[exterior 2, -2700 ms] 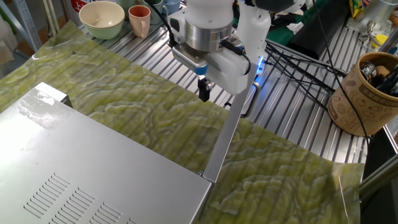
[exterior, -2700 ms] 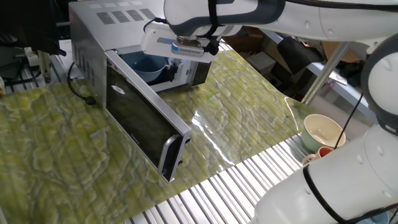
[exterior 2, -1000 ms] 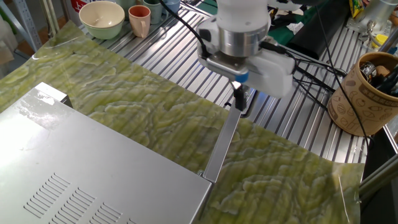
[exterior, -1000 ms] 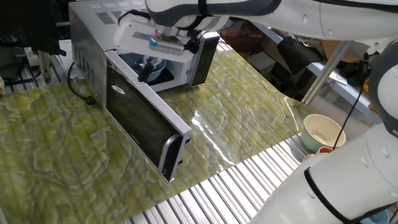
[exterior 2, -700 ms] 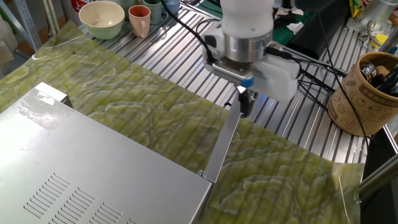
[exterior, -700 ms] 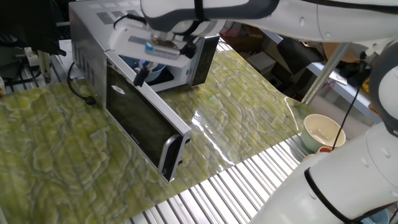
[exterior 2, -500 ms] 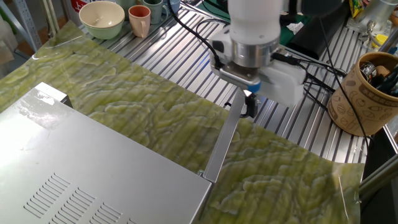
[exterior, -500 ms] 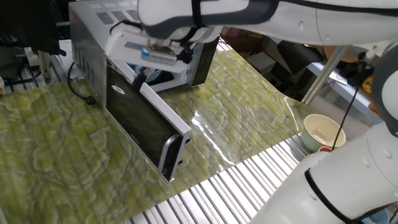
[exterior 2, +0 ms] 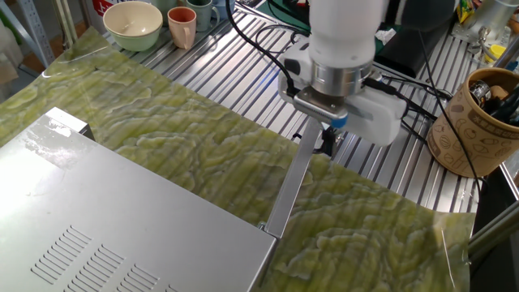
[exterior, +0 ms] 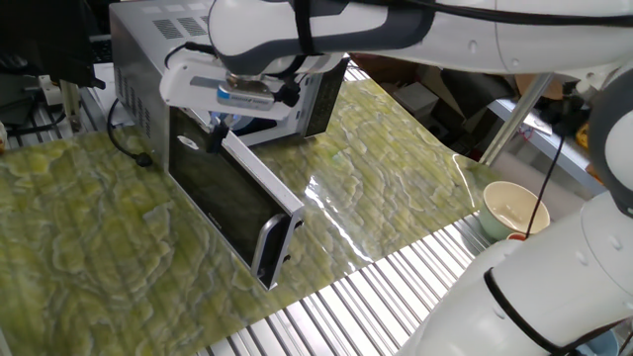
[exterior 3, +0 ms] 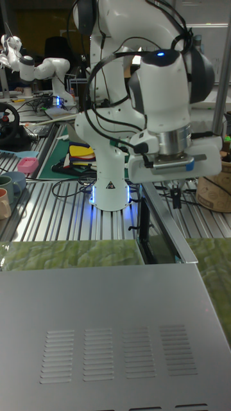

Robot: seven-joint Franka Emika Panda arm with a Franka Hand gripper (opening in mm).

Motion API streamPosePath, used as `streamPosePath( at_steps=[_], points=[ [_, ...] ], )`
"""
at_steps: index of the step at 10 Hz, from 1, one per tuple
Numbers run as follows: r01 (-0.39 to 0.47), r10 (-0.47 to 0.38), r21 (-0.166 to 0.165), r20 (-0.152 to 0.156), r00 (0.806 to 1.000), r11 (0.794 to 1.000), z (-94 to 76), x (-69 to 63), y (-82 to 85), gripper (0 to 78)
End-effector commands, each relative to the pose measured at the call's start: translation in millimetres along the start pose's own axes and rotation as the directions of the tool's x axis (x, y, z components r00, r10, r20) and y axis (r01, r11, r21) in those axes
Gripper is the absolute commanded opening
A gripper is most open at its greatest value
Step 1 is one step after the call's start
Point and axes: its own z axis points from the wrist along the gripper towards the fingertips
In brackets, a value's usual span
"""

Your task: Put the bowl into the microwave

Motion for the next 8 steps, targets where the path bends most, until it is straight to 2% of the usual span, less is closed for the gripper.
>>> streamPosePath(
  at_steps=[1, 2, 5, 8],
  points=[
    [0.027, -0.027, 0.058, 0.011, 1.0, 0.998, 0.5, -5.2, -2.3, 1.1],
    [0.028, -0.028, 0.06, 0.011, 1.0, 0.998, 0.8, -5.9, -2.7, 1.1],
    [0.049, -0.051, 0.092, 0.022, 0.998, 0.995, 5.0, -14.3, -8.6, 1.1],
    [0.064, -0.067, 0.099, 0.031, 0.997, 0.993, 7.1, -19.9, -13.8, 1.1]
  ],
)
